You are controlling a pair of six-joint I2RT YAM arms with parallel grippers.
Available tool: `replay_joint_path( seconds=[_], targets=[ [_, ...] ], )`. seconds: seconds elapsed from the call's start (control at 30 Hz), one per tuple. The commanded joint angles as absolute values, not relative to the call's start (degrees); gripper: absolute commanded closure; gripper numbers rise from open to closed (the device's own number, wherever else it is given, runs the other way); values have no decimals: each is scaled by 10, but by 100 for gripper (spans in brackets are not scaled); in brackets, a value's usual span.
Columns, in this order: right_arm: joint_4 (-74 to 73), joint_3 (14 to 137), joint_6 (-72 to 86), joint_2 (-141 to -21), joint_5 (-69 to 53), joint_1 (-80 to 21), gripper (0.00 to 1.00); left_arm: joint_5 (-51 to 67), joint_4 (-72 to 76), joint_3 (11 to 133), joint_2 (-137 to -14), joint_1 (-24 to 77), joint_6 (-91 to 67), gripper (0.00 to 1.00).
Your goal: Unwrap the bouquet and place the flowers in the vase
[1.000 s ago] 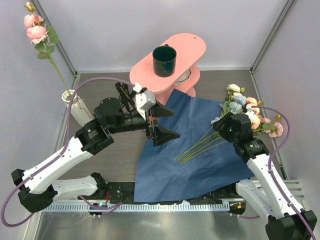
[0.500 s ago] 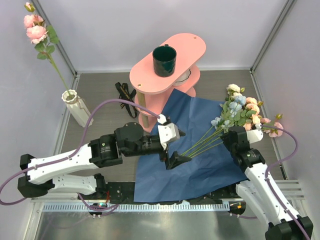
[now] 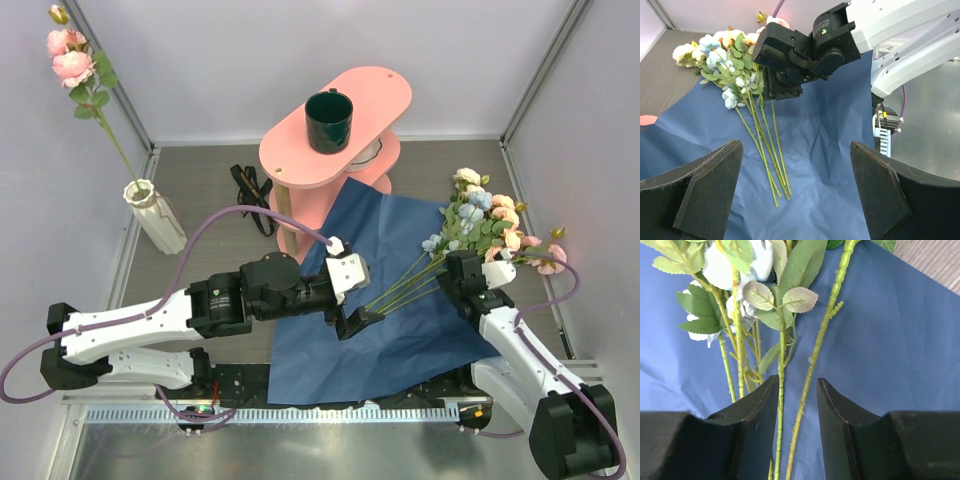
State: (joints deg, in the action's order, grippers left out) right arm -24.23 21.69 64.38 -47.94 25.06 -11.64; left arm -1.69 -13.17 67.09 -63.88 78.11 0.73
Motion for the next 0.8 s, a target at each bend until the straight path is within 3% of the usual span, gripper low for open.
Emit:
replay_joint_path(
  seconds=[0.0,0.53,0.63,0.77],
  targets=[
    [-186,195,680,-490,252,-108,59,-36,-119,672,-628,786,18,8],
    [-125,141,707,-504,239,-67,69,-50,-115,669,-635,788,22,8],
    [-122,135,705,-497,244,-63,75,-54,-115,669,-638,788,24,7],
    [-127,134,693,-465,246,-58,92,-54,-116,669,-640,788,24,8]
  ],
)
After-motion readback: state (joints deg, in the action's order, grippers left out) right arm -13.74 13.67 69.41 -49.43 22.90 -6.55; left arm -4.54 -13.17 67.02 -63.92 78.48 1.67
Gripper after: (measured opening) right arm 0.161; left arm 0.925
